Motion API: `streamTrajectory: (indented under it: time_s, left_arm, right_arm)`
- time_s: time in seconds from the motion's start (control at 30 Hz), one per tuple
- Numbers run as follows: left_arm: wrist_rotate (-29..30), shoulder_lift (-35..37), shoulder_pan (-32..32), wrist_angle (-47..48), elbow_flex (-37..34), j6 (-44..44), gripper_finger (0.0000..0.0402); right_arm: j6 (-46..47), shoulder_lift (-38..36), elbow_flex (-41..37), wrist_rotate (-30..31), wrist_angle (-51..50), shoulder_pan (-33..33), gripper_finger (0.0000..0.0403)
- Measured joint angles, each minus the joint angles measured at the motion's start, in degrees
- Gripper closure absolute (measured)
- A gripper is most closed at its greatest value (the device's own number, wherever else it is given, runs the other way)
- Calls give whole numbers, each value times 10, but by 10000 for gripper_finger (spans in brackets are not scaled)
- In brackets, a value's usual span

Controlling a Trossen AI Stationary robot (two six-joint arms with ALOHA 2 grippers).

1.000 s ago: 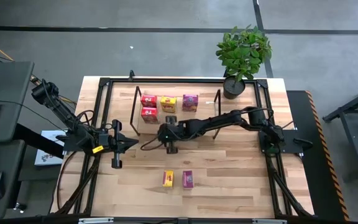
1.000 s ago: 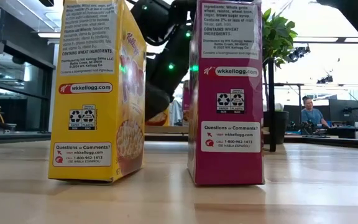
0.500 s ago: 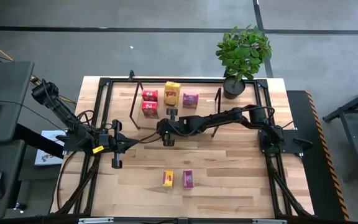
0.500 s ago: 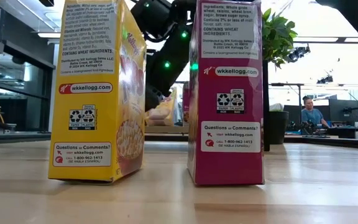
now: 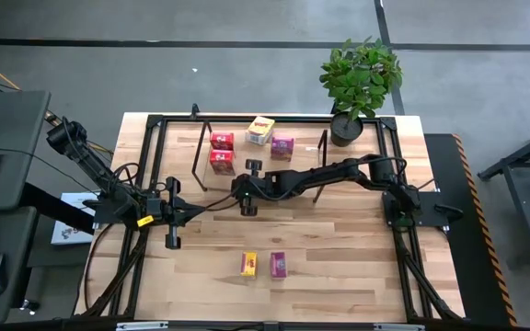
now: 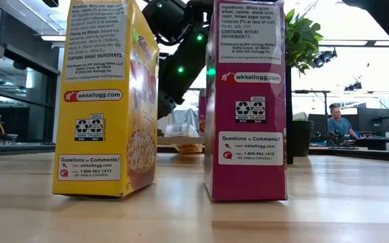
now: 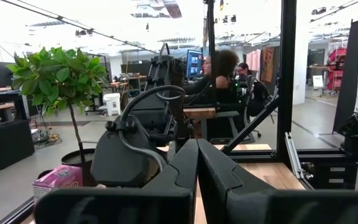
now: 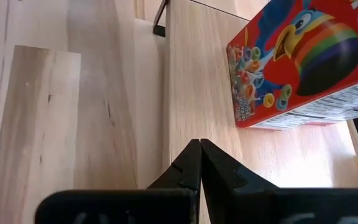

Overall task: Stack cereal on shelf
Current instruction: Put the yellow cereal box on the shelf

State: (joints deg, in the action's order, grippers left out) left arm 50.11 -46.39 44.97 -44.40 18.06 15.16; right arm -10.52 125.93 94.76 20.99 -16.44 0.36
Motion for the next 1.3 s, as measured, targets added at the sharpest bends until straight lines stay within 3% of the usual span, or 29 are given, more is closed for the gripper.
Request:
streamTrajectory:
  time_s: [0.23, 0.43, 0.7, 1.3]
  left_arm:
    - [0, 0, 0, 0, 0, 0, 401]
    - [0, 0, 0, 0, 0, 0, 401]
    - [0, 0, 0, 0, 0, 0, 401]
    - [0, 0, 0, 0, 0, 0, 401]
  right_arm:
    - [14, 0, 0, 60, 1, -13, 403]
    - [50, 0, 0, 0, 44, -41, 403]
    - [56, 0, 0, -30, 102, -47, 403]
    - [0, -1, 0, -1, 86, -49, 403]
